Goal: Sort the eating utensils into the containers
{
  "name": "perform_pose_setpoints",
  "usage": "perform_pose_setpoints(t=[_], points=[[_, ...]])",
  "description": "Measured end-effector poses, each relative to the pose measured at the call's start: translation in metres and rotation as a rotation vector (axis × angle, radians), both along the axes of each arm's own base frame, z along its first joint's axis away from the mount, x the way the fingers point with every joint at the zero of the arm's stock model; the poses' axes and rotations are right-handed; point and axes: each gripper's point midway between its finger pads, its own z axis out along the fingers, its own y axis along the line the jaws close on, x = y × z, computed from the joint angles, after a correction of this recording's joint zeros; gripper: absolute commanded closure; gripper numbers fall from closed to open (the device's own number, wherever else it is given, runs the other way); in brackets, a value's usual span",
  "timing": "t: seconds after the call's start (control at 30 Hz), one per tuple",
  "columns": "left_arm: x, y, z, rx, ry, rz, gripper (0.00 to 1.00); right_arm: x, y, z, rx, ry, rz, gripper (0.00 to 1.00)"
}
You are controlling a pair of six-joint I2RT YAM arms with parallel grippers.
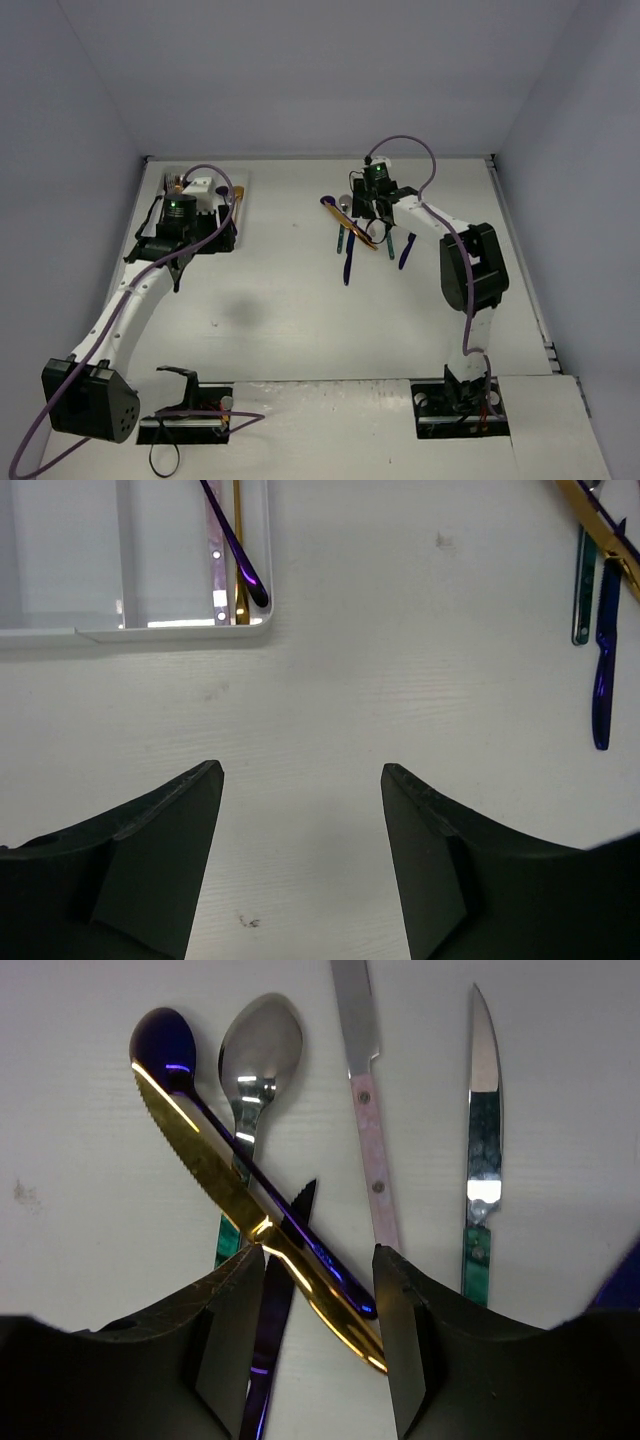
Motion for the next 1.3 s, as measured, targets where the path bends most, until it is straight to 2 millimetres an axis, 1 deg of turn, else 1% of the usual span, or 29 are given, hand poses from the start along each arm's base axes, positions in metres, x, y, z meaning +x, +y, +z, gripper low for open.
perform_pose_setpoints(t=[0.23,0.33,0.4,0.6,0.83,1.0,1.07,1.2,1.3], points=[[0.006,0.003,0.001,0.018,-0.019,0.011,0.39,0.022,0.009,-0.03,-0.018,0.03,0.0,0.57],[0.008,0.003,-0.002,0.019,-0.013,0.011,0.39,0.032,0.014,-0.038,-0.022,0.031,0.009,0.58],[0.008,0.003,-0.003,0.019,-0.011,0.011,0.39,0.033,0.016,-0.042,-0.032,0.033,0.023,0.58],[0.008,0.002,-0.002,0.017,-0.011,0.009,0.38,0.03,0.02,-0.045,-0.067,0.033,0.086,0.57],[0.008,0.0,-0.004,0.008,-0.005,-0.003,0.39,0.023,0.029,-0.05,-0.095,0.04,0.18,0.57],[0.008,-0.001,-0.005,0.007,-0.002,-0.004,0.39,0.022,0.035,-0.051,-0.094,0.032,0.22,0.57],[0.008,-0.001,-0.006,0.006,0.002,-0.006,0.38,0.023,0.037,-0.051,-0.093,0.026,0.229,0.59],[0.009,-0.003,-0.008,0.002,0.01,-0.013,0.39,0.023,0.042,-0.052,-0.088,0.015,0.25,0.68],[0.009,-0.004,-0.011,-0.002,0.017,-0.019,0.39,0.022,0.046,-0.052,-0.078,0.007,0.264,0.69]])
